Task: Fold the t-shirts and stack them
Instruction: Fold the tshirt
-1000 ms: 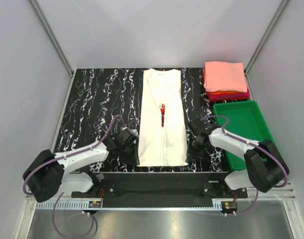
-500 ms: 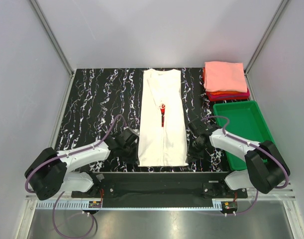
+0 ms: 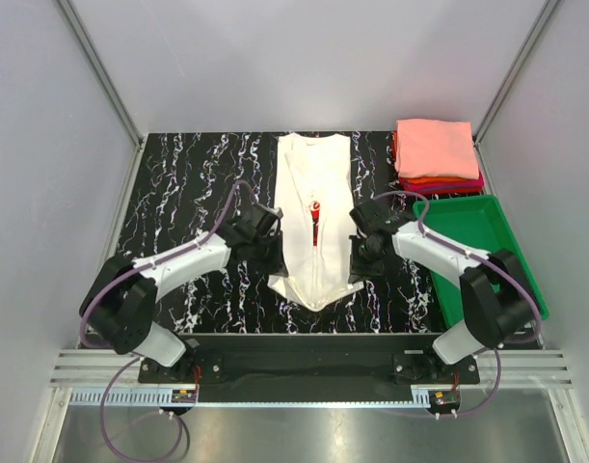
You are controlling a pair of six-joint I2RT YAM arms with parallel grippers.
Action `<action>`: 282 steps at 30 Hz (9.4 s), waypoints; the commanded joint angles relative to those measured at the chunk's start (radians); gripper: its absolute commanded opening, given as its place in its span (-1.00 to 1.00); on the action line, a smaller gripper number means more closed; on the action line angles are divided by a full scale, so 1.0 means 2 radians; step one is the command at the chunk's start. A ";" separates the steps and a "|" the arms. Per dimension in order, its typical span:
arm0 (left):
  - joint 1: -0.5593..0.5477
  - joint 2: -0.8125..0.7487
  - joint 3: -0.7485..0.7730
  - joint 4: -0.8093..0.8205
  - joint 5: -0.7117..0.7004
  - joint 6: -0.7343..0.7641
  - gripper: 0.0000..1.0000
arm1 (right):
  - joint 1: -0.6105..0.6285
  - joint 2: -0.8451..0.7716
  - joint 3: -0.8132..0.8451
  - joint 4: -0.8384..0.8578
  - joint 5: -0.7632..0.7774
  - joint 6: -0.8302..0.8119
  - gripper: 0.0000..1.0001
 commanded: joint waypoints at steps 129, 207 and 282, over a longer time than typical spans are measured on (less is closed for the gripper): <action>0.197 0.165 0.079 0.129 0.142 0.088 0.04 | -0.166 0.197 0.194 0.065 -0.062 -0.089 0.07; 0.104 -0.009 -0.131 0.196 0.080 0.001 -1.00 | -0.162 -0.089 -0.132 0.104 -0.070 -0.013 -1.00; 0.288 0.357 0.385 0.239 0.221 0.050 -0.14 | -0.199 0.332 0.497 0.075 -0.181 -0.171 0.12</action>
